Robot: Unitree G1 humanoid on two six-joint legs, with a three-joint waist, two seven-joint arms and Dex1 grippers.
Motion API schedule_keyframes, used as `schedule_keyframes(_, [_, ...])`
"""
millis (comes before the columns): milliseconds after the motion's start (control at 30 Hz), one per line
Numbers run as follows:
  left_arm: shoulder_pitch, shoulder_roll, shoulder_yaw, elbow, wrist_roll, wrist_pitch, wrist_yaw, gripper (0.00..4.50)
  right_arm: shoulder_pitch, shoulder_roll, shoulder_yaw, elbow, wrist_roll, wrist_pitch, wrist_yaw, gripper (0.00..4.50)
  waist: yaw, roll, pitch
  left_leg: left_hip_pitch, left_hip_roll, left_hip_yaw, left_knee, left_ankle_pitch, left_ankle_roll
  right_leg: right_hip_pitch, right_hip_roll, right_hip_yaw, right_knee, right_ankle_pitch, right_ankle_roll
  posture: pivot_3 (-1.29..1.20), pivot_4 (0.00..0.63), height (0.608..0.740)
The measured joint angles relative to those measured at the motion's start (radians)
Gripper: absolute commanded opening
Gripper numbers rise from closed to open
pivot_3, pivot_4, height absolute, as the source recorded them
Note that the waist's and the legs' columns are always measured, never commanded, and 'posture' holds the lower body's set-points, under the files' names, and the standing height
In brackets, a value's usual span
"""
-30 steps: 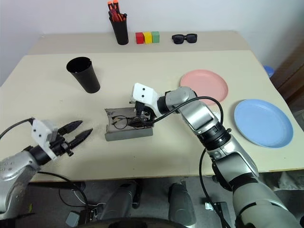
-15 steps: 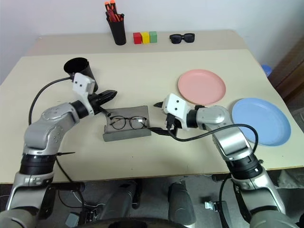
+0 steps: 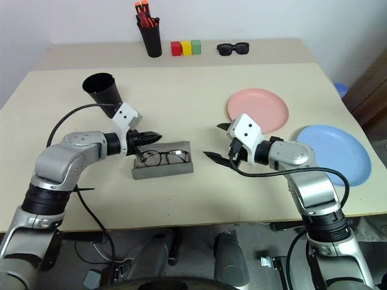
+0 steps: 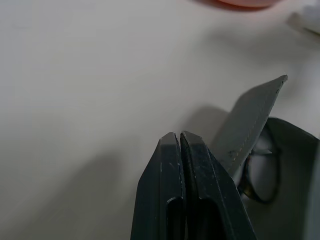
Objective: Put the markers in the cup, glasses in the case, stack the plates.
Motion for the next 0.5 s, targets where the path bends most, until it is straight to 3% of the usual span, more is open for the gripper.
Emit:
schedule_keyframes(200, [0.143,0.064,0.002,-0.151,-0.002,-0.043,-0.033,0.06,-0.044,0.012,0.014,0.092,-0.023,-0.041,-0.020,4.50,-0.001,0.000,0.000,0.000,0.001,0.000,0.000,0.000,0.000,0.000,0.000,0.000,0.000,-0.002,-0.003,0.00,0.150,0.740])
schedule_keyframes(500, [0.314,0.069,0.019,-0.228,0.024,-0.207,-0.033,0.06,-0.199,0.032,0.062,0.285,-0.142,-0.014,-0.138,4.50,0.003,0.000,0.000,0.000,0.000,0.001,0.000,0.000,0.000,0.000,-0.001,0.000,-0.001,-0.002,-0.004,0.00,0.150,0.740])
